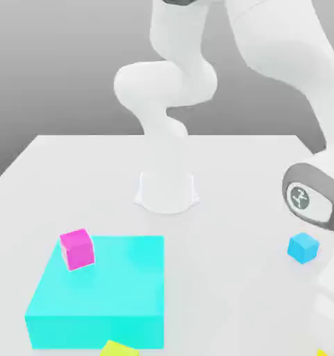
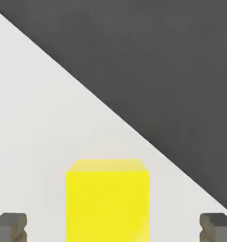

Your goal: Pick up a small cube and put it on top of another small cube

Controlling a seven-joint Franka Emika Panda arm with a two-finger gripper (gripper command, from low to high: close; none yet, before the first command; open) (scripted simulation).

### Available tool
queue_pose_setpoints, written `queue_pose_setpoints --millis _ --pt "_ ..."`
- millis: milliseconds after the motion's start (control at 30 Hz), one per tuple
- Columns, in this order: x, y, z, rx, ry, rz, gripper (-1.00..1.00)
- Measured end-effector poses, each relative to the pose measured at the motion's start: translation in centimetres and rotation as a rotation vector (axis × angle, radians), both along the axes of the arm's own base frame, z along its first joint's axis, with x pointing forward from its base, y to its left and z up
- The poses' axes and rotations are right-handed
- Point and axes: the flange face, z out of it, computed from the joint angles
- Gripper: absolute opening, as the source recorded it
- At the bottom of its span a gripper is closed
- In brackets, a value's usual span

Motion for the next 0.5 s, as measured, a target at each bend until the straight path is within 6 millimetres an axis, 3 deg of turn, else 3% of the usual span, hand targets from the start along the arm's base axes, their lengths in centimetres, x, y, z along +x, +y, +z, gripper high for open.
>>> queue_pose_setpoints --millis 200,267,367,500 --pt "0.0 0.0 -0.6 0.0 0.001 0.0 -1.0" --pt "0.0 0.0 0.9 0.0 0.001 0.0 -1.0" --pt "0.0 -0.3 5.0 -0.001 0.001 -0.006 -1.0" --pt "1.3 -9.0 9.0 -0.029 -0.011 -0.216 -1.0"
